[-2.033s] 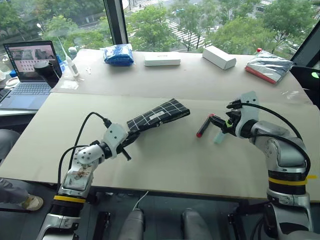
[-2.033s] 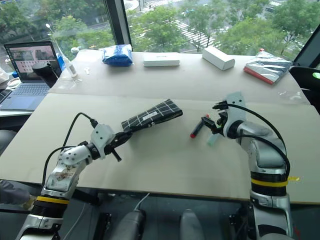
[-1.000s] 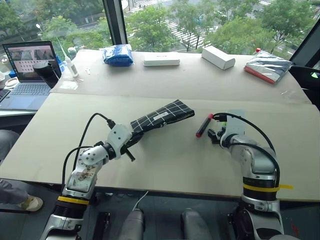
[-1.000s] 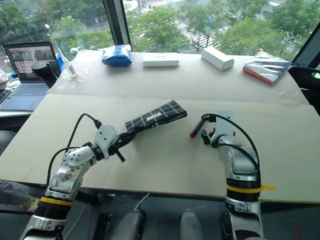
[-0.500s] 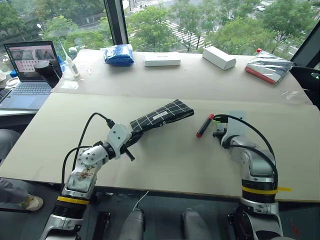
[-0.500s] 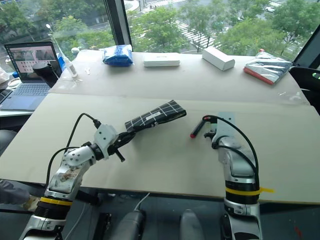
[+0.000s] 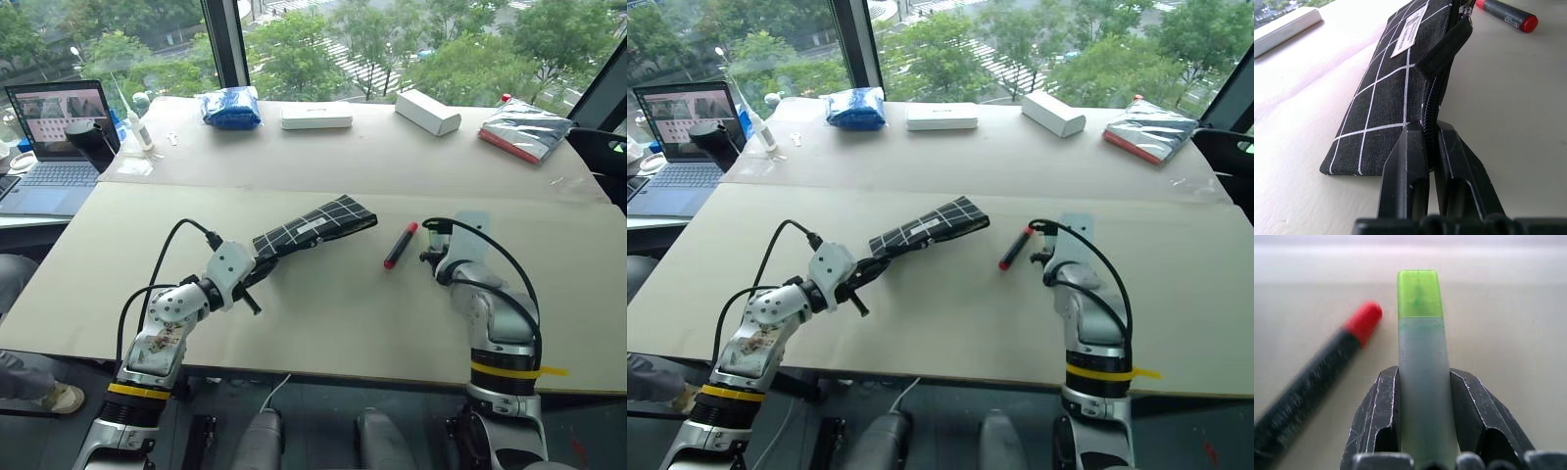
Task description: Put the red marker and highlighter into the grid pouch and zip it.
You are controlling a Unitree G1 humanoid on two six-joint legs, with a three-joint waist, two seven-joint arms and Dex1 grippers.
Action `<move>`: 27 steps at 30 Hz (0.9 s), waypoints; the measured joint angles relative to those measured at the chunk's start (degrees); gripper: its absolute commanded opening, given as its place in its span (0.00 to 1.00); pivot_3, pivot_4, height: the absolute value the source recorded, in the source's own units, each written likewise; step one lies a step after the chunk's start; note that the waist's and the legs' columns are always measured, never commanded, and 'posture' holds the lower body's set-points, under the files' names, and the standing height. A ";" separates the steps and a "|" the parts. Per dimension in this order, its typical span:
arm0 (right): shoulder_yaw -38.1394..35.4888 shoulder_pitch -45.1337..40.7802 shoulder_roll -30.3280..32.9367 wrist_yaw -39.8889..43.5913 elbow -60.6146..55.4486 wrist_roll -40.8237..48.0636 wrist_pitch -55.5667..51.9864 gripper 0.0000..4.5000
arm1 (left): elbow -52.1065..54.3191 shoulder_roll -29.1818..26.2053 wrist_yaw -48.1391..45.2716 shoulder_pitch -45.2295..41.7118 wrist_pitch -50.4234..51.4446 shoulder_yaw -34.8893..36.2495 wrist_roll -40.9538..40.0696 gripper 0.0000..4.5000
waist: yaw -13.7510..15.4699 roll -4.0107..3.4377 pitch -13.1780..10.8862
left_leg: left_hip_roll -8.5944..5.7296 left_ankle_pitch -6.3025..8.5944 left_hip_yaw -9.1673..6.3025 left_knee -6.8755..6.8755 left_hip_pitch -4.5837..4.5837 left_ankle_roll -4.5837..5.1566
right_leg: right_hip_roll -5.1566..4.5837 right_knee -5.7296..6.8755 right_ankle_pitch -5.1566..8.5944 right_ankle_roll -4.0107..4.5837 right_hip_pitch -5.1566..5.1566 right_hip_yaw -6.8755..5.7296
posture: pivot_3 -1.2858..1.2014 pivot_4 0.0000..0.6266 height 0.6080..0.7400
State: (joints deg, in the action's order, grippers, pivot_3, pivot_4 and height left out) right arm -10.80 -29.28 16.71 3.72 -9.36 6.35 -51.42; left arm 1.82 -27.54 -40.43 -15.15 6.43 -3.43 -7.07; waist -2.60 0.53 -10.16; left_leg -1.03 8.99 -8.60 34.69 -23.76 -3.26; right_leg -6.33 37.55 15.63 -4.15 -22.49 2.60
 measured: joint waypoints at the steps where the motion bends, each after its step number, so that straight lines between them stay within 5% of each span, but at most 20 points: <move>1: 2.32 -0.05 3.96 4.50 -0.48 -0.32 5.19 0.23 | 0.09 -0.24 -0.43 0.02 0.02 0.00 -0.05 0.00 | -0.01 0.00 -0.01 | 0.00 0.00 0.00 -0.01 0.00 0.00 | 0.00 -0.03 0.00 0.00 0.01 0.00 | 0.52 0.24 1.00; 12: 13.75 4.90 27.83 38.88 -3.82 -1.08 36.42 0.23 | 1.91 -1.23 -1.67 0.57 0.26 0.14 -0.10 0.00 | 0.03 0.10 -0.12 | 0.01 0.00 0.03 0.00 0.00 0.00 | -0.02 -0.40 0.00 -0.02 0.23 -0.04 | 0.52 0.24 1.00; 27: 17.17 5.31 27.04 45.27 -4.65 -1.70 37.17 0.23 | 2.24 -0.28 -1.58 0.98 1.14 -0.25 -0.01 0.00 | 0.20 0.14 -0.16 | 0.00 0.00 0.03 0.02 -0.01 0.00 | -0.02 -0.42 -0.01 -0.02 0.22 -0.03 | 0.52 0.24 1.00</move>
State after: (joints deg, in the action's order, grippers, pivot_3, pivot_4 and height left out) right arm 6.37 -23.96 43.75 48.99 -14.02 4.65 -14.25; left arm 4.06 -27.82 -42.01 -14.17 7.57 -3.69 -7.08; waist -2.40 0.67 -10.31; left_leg -1.02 8.99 -8.57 34.71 -23.78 -3.27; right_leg -6.35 37.13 15.63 -4.17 -22.27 2.57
